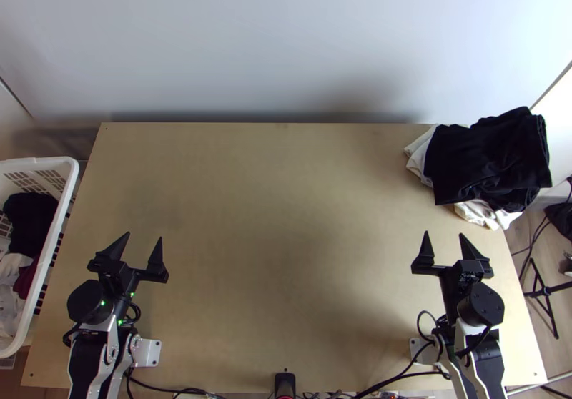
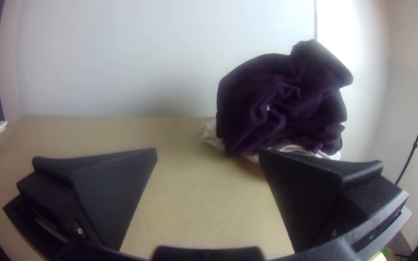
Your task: Fold the t-shirt
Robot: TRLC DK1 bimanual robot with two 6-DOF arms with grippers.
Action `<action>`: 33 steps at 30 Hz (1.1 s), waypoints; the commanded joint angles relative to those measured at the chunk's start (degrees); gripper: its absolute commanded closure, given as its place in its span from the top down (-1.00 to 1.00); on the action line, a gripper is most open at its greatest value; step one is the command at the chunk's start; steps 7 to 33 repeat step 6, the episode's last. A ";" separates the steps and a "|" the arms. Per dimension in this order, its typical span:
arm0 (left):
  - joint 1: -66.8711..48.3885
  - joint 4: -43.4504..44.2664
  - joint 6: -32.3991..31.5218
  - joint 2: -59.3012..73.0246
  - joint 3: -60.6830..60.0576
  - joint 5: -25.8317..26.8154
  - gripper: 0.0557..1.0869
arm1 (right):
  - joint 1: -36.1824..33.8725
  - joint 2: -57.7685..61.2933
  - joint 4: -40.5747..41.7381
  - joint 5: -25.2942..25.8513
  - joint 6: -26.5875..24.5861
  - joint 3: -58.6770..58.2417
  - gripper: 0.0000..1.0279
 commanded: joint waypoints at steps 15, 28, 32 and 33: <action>-0.02 -0.27 -0.03 -0.08 -0.10 0.07 0.92 | 0.08 -0.08 0.01 0.00 0.08 -0.11 0.91; -0.02 -0.27 -0.03 -0.08 -0.10 0.07 0.92 | 0.08 -0.08 0.01 0.00 0.08 -0.11 0.91; -0.02 -0.27 -0.03 -0.08 -0.10 0.07 0.92 | 0.08 -0.08 0.01 0.00 0.08 -0.11 0.91; -0.02 -0.27 -0.03 -0.08 -0.10 0.07 0.92 | 0.08 -0.08 0.01 0.00 0.08 -0.11 0.91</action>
